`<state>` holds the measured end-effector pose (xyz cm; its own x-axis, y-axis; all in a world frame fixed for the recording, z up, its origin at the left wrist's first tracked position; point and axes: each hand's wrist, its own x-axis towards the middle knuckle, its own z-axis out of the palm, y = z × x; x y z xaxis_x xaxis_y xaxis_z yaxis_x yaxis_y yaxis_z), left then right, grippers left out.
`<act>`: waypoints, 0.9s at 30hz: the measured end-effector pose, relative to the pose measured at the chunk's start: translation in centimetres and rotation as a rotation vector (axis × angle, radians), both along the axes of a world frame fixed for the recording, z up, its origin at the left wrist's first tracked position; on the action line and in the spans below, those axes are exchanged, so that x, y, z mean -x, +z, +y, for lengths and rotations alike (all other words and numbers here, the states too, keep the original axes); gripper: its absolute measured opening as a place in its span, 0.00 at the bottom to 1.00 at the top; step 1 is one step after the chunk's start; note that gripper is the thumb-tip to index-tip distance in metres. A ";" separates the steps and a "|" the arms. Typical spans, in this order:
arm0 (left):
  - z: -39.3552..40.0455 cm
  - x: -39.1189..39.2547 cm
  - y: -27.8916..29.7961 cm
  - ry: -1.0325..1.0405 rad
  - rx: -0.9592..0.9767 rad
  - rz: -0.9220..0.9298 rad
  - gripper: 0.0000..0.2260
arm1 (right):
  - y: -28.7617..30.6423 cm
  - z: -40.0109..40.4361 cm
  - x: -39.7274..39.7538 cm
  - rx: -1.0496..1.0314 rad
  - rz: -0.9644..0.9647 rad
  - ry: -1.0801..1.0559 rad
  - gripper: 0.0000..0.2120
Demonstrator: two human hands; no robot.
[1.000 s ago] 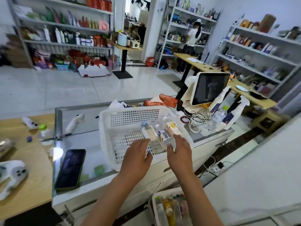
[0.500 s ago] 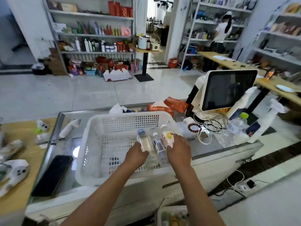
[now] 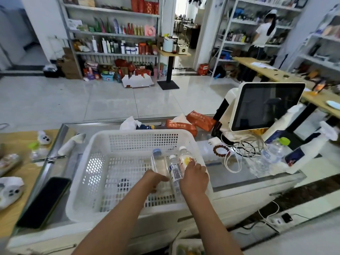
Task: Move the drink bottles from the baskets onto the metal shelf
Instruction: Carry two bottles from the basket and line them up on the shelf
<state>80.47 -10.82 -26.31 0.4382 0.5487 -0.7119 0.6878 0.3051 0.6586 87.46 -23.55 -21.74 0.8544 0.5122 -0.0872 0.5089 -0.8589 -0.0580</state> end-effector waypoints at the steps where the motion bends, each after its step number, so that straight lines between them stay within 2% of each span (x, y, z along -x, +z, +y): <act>1: 0.1 0.0 -0.1 -0.006 0.007 0.010 0.27 | -0.1 0.0 0.1 -0.001 -0.014 0.006 0.33; 5: 0.7 -0.2 -0.5 -0.035 -0.016 0.053 0.30 | -0.6 -0.3 -0.2 -0.056 -0.010 0.009 0.36; 7: 1.3 -0.2 0.1 -0.049 -0.107 0.076 0.34 | -0.7 -0.5 -0.6 -0.147 0.038 -0.011 0.36; 10: 2.9 0.0 1.1 -0.213 -0.501 0.226 0.40 | -0.2 -0.7 -0.7 -0.279 0.120 -0.050 0.33; 13: 2.8 1.0 1.3 -0.423 -0.835 0.263 0.32 | 0.6 -0.9 -0.7 -0.382 0.181 -0.095 0.32; 16: 2.1 2.2 -0.1 -0.583 -1.000 0.293 0.36 | 1.1 -0.9 -0.6 -0.404 0.216 -0.110 0.30; 18: 2.2 2.6 -0.9 -0.594 -0.955 0.249 0.37 | 1.3 -0.8 -0.6 -0.395 0.231 -0.119 0.27; 21: 2.9 2.6 -1.4 -0.430 -0.780 0.044 0.23 | 1.2 -0.6 -0.4 -0.372 0.247 -0.124 0.23; 23: 3.3 2.5 -1.5 -0.308 -0.629 -0.064 0.17 | 0.8 -0.7 -0.1 -0.386 0.290 -0.144 0.21; 25: 3.5 2.5 -1.6 -0.206 -0.412 -0.111 0.17 | 0.3 -0.8 0.1 -0.440 0.353 -0.193 0.19; 27: 3.4 2.4 -1.7 -0.147 -0.158 -0.118 0.22 | -0.1 -0.9 0.1 -0.482 0.391 -0.217 0.18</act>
